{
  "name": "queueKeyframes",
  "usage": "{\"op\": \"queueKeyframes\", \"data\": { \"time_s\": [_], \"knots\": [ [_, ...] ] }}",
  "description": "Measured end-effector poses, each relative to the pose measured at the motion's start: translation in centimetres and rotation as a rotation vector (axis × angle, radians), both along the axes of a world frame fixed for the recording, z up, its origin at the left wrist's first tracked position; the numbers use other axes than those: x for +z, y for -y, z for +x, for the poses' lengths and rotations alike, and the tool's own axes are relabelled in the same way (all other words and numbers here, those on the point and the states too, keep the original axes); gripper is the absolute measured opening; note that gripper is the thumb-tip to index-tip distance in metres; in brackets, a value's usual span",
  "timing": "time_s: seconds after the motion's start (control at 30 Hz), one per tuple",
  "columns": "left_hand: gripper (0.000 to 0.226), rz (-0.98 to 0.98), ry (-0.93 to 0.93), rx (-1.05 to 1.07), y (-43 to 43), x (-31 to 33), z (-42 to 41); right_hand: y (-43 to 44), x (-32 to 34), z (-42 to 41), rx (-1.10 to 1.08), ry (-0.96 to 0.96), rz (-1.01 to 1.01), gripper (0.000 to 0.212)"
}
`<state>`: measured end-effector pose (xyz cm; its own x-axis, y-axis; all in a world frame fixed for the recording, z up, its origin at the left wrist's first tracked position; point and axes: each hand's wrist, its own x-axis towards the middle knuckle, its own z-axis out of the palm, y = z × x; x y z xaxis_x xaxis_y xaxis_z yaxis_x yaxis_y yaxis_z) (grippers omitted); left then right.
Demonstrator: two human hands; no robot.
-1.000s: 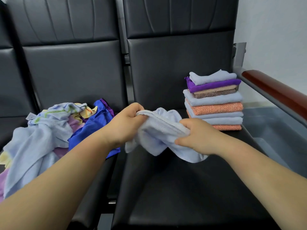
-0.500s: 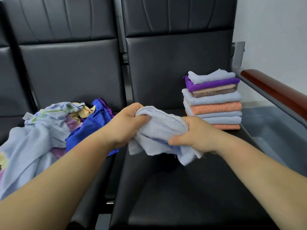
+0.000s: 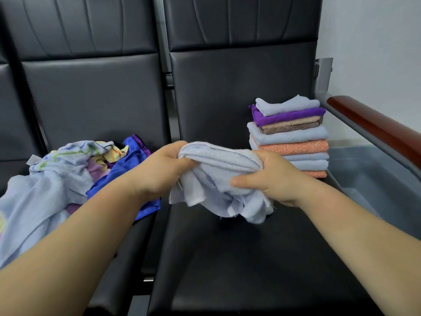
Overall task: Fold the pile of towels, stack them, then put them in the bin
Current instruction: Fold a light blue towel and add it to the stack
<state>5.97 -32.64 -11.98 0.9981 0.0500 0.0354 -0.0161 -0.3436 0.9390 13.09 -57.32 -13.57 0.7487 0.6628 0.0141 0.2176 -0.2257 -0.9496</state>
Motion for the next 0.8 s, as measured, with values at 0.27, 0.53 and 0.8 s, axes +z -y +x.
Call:
{"op": "queueKeyframes", "data": {
  "time_s": [0.27,0.53,0.8],
  "knots": [
    [0.023,0.559,-0.08,-0.167,0.8,0.1,-0.3,0.1,0.0,0.3,-0.077,0.248,-0.382,0.009],
    [0.029,-0.107,-0.045,-0.097,0.4,0.6,-0.3,-0.2,0.5,0.0,-0.021,0.055,-0.027,0.024],
    [0.027,0.455,-0.069,-0.155,0.9,-0.1,-0.4,0.3,0.3,0.4,-0.077,0.35,-0.507,0.008]
  ]
}}
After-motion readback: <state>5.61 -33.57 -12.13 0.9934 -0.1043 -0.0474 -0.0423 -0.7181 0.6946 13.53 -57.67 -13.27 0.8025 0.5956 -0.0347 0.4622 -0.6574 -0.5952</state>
